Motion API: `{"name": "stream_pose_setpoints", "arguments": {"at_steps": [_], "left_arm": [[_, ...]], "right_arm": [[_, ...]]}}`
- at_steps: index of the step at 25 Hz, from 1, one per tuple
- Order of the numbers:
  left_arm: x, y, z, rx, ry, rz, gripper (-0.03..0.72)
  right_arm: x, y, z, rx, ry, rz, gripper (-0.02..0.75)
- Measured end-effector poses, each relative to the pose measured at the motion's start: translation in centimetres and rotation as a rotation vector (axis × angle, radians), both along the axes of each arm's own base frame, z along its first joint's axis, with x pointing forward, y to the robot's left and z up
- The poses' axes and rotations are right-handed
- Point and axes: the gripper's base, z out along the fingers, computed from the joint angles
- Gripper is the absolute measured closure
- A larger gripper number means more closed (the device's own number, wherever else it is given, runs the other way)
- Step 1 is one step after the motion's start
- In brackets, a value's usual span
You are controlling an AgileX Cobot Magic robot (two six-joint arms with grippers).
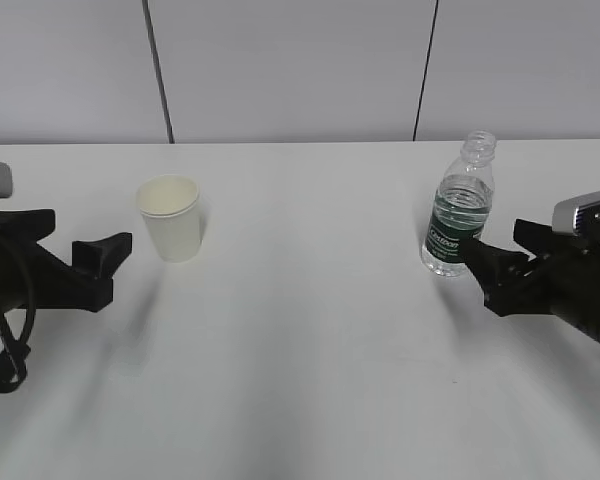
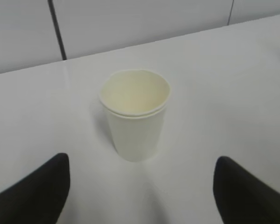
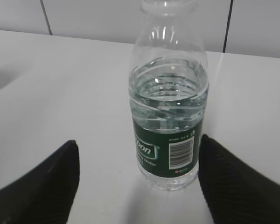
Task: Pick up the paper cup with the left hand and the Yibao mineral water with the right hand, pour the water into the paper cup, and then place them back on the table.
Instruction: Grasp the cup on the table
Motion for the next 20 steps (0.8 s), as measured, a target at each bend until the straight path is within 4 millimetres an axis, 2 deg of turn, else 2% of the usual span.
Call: {"name": "stream_pose_setpoints", "arguments": {"at_steps": [6,13,20], "left_arm": [[0.9,-0.8,-2.8,-0.042,-0.055,-0.048,0.119],[1.2,-1.1,-7.0,-0.019,0.06,-0.066,0.119],[2.0,-1.2,-7.0,-0.026,0.044,-0.051,0.119]], "right_arm": [[0.1,-0.4,-0.1,-0.02,-0.005,-0.044,0.153],[0.2,-0.6,-0.1,-0.023,-0.007,-0.065,0.153],[0.2,-0.6,-0.1,-0.022,-0.007,-0.067,0.153]]}}
